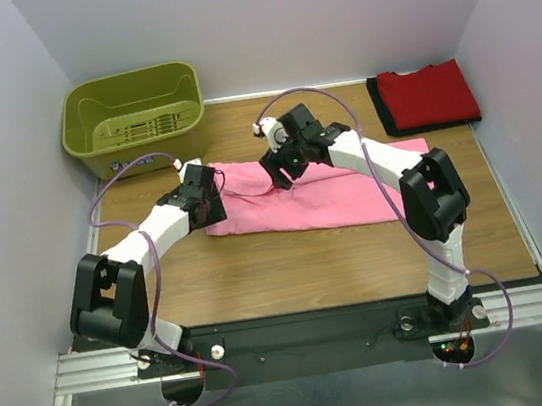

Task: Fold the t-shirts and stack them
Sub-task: Fold the tshirt

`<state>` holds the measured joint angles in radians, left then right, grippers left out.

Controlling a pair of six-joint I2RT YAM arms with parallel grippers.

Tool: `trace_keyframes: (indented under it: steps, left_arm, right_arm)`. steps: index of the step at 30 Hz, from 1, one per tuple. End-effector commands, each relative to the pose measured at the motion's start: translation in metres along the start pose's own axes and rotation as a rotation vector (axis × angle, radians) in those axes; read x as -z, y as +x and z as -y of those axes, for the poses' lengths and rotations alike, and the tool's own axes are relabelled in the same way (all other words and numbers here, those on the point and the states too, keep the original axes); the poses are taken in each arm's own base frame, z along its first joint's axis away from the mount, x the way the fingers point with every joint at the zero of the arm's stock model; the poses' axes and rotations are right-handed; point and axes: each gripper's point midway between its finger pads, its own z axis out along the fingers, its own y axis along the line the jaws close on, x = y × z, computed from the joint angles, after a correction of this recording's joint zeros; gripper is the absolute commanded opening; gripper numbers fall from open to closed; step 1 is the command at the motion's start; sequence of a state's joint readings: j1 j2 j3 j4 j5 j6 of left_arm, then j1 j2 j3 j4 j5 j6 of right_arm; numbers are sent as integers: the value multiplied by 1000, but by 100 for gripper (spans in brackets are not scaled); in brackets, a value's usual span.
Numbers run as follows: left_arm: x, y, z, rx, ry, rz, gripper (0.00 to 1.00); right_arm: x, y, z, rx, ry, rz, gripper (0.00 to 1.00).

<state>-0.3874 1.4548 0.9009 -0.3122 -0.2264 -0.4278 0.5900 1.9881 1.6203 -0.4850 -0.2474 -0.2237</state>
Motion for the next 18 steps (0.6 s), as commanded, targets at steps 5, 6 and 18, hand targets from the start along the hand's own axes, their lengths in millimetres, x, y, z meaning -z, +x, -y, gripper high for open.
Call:
trace_keyframes:
  steps: [5,6,18]
  left_arm:
    - [-22,4,-7,-8,-48,1,43]
    - [-25,7,-8,-14,-53,-12,41]
    - [-35,43,-23,-46,-99,-116,10]
  right_arm:
    - [-22,-9,-2,104,-37,26,69]
    - [-24,-8,-1,103,-36,23,68]
    - [-49,-11,16,68,28,8,52]
